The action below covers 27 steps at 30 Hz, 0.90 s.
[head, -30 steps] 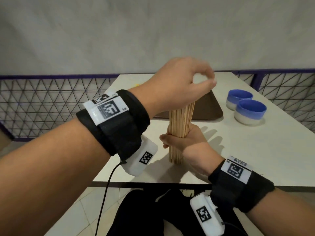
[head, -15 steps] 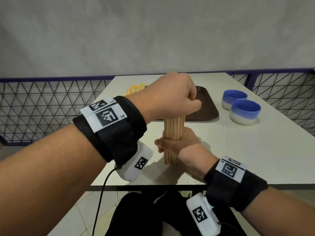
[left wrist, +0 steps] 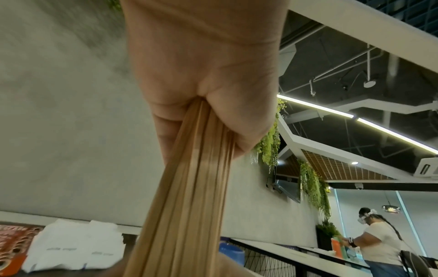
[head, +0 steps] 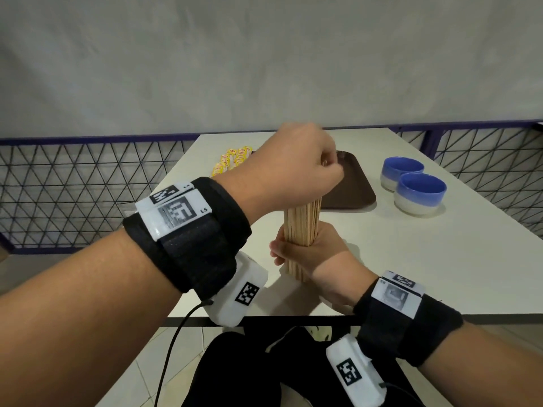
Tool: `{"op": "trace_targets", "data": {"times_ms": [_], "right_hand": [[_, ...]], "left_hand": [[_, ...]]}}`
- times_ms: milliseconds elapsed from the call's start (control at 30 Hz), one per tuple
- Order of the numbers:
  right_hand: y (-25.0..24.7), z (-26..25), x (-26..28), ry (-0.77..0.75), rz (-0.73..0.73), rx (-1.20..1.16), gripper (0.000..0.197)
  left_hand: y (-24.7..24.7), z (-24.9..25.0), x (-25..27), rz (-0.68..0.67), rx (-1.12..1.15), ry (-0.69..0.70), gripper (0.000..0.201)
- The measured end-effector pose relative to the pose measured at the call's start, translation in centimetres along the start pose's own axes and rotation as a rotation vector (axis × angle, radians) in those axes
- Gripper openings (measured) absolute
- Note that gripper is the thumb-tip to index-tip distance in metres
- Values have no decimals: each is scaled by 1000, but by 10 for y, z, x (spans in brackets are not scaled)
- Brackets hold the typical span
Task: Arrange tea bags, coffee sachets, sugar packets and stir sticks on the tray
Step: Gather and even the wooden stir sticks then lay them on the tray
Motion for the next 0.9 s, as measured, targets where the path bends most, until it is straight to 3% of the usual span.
{"op": "trace_targets", "data": {"times_ms": [100, 200, 367, 433, 500, 600, 667, 733, 800, 900], "right_hand": [[0, 5, 2, 40, 9, 6, 14], [-2, 9, 1, 72, 25, 25, 26], [-2, 9, 2, 87, 42, 14, 25], [-2, 4, 3, 60, 38, -28, 25], [-6, -7, 5, 26, 30, -82, 24], [-14, -19, 2, 17, 8, -130, 23], [-19, -23, -1, 19, 6, -140, 24], [-20, -25, -2, 18, -2, -155, 19], [-21, -27, -1, 18, 6, -186, 8], [-22, -26, 0, 25, 20, -177, 8]], "left_hand": [[7, -3, 5, -71, -44, -8, 21], [5, 1, 6, -55, -72, 41, 26], [9, -1, 4, -48, -80, 69, 34], [3, -6, 4, 37, 80, 51, 28], [-13, -13, 8, 225, 308, 36, 29], [-34, -28, 22, 464, 367, -32, 21], [-30, -38, 28, 398, 313, -118, 14], [-14, -42, 33, 194, 240, -150, 14], [4, -42, 37, 12, 184, -124, 19], [21, -39, 40, -114, 108, -82, 27]]}}
Point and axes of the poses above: each hand's wrist, its own x-axis away from the middle knuckle, its own y-axis out of the palm, z = x × y, the point moved 5 cm from there along -x, towards the middle knuckle, and after that the axes turned 7 degrees about -x, right-handed, at the moved point
